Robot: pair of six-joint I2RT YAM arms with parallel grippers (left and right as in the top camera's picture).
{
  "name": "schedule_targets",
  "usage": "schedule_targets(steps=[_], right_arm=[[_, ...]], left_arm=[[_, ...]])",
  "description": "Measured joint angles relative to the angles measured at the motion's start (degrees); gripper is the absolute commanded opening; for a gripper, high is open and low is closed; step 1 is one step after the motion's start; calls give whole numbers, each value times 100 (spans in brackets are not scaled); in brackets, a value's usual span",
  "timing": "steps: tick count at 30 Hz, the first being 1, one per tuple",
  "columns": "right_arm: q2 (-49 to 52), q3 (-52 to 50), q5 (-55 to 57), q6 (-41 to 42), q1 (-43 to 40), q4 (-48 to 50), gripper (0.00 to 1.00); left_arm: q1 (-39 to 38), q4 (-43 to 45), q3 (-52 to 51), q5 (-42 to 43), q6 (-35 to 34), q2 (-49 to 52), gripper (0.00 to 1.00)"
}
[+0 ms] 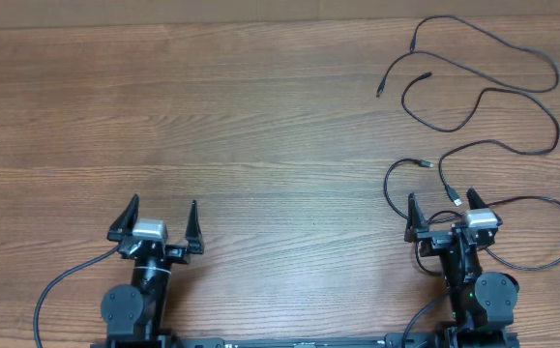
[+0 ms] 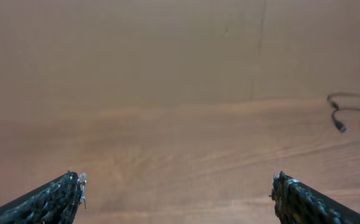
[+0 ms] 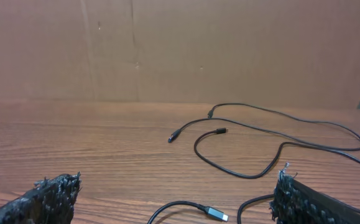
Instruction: Untangle cables
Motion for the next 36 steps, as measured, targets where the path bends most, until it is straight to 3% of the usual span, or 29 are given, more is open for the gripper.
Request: schedule_targets(steps=[11, 36], right_arm=[[0, 0, 2, 0, 0, 0, 100], [0, 0, 0, 0, 0, -4, 100]], left_arm=[[37, -310, -26, -424, -105, -2, 100], [37, -313, -26, -466, -114, -2, 100]])
